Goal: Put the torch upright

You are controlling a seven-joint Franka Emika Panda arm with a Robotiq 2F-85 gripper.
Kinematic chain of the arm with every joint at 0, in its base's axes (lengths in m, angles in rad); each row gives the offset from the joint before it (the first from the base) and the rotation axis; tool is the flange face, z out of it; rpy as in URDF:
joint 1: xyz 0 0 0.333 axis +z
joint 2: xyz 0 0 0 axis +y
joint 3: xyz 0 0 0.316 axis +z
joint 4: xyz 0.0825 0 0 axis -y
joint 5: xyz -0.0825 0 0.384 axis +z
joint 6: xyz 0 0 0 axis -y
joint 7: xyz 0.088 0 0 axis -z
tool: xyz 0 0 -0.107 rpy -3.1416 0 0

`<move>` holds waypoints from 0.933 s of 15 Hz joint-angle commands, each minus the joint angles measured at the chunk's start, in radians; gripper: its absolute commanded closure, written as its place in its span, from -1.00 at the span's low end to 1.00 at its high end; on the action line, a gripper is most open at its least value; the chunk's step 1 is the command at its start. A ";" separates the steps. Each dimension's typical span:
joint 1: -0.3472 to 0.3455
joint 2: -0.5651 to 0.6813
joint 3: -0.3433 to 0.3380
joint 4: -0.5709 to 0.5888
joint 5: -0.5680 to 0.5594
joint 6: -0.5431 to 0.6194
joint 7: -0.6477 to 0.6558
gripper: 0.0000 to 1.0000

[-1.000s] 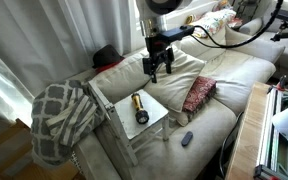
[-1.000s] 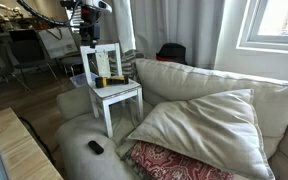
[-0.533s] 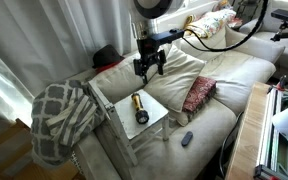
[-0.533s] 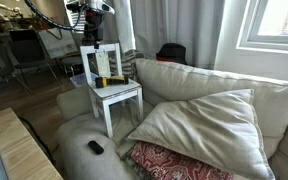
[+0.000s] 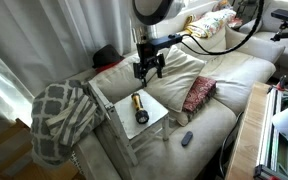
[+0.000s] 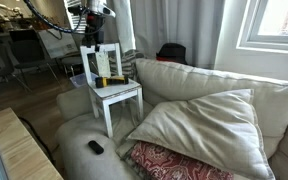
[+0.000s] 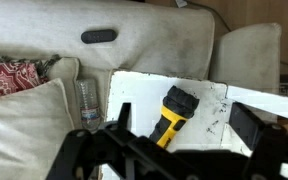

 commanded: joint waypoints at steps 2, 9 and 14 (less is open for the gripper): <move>-0.020 0.139 -0.011 0.060 0.054 0.147 -0.037 -1.00; -0.006 0.321 -0.009 0.184 0.068 0.235 -0.007 -1.00; 0.017 0.422 -0.027 0.258 0.079 0.249 0.102 -1.00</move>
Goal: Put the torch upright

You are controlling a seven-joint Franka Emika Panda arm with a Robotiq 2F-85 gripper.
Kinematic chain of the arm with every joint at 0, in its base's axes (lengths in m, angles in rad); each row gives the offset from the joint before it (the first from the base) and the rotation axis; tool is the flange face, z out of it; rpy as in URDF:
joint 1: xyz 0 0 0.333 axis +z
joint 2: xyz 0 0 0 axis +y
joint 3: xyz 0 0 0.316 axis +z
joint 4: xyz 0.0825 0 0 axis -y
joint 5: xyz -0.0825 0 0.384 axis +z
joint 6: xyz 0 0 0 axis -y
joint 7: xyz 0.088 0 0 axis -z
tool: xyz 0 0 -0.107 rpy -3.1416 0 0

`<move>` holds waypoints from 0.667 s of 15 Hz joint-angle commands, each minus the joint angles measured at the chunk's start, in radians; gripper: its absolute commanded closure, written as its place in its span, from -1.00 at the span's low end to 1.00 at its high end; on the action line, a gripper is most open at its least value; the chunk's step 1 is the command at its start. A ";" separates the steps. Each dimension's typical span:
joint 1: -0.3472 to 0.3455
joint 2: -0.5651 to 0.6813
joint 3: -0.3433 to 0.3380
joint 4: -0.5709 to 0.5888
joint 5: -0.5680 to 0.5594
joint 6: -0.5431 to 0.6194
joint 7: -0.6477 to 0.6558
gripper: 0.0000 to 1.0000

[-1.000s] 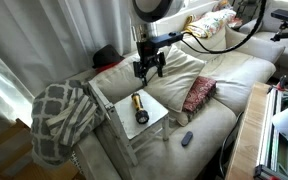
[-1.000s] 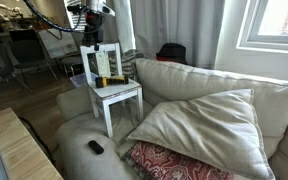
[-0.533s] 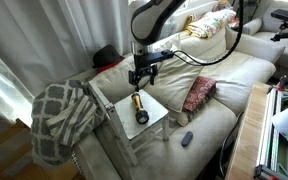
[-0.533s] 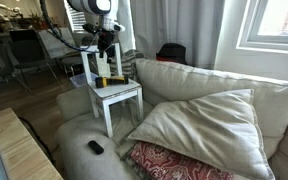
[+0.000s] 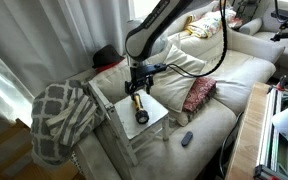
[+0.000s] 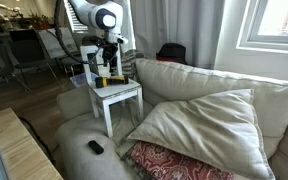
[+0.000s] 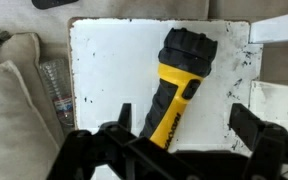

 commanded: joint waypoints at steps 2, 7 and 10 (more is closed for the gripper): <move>0.029 0.103 -0.027 0.083 0.023 0.032 0.085 -1.00; 0.054 0.161 -0.056 0.119 0.011 0.138 0.150 -1.00; 0.080 0.189 -0.088 0.133 -0.008 0.181 0.185 -1.00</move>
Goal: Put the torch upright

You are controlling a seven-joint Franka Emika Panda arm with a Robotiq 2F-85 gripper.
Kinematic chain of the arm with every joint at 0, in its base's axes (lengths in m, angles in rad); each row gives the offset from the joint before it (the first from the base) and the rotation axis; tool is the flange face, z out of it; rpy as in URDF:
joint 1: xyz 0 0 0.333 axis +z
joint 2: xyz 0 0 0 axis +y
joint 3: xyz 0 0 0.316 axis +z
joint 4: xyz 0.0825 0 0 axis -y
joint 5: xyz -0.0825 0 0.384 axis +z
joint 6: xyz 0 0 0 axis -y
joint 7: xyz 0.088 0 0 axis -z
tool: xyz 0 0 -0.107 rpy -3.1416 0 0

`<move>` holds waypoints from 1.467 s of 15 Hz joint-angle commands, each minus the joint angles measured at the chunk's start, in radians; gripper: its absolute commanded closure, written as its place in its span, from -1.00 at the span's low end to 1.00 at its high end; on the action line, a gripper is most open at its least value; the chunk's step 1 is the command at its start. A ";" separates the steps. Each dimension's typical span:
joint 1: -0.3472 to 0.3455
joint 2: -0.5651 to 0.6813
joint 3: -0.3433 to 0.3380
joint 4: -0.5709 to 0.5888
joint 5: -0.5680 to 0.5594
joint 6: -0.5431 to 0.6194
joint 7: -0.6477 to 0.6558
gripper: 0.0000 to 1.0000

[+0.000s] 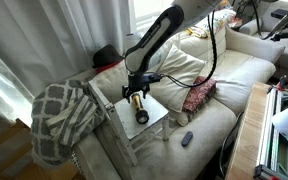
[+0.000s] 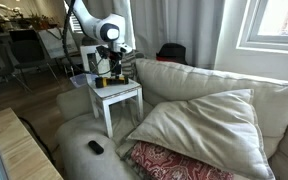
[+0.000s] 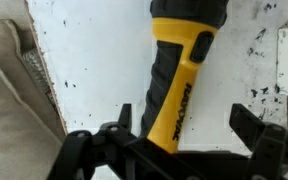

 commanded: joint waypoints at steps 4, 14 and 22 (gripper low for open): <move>0.069 0.071 -0.078 0.052 -0.042 0.035 0.051 -1.00; 0.077 0.140 -0.079 0.108 -0.039 0.058 0.039 -1.00; 0.090 0.161 -0.098 0.130 -0.049 0.043 0.054 0.07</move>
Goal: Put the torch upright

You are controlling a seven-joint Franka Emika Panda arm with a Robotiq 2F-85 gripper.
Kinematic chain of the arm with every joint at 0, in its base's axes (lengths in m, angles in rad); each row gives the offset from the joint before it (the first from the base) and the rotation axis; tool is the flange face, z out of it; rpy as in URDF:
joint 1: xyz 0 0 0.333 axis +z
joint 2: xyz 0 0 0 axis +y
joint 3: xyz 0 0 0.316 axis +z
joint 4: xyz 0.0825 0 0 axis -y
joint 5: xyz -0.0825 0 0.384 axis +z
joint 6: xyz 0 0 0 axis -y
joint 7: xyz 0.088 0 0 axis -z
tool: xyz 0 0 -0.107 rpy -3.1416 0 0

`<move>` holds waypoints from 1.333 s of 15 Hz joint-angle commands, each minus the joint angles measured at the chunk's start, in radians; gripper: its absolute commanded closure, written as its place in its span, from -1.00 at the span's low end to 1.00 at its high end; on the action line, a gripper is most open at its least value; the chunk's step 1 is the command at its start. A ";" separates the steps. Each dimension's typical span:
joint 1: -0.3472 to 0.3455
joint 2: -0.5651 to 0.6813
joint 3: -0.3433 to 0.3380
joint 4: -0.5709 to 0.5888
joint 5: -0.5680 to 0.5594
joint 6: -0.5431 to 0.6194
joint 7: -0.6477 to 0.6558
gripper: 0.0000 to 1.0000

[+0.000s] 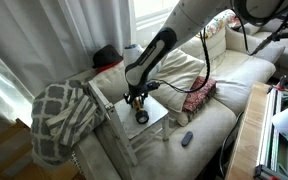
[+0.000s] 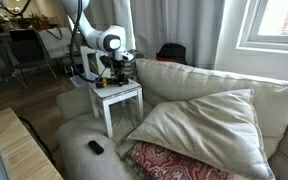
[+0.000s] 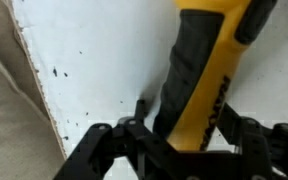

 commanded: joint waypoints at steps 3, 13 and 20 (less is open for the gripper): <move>0.008 0.023 -0.012 0.023 -0.019 0.009 0.004 0.50; -0.095 -0.042 0.108 -0.062 0.004 0.214 -0.267 0.90; -0.221 -0.108 0.265 -0.179 -0.058 0.385 -0.646 0.90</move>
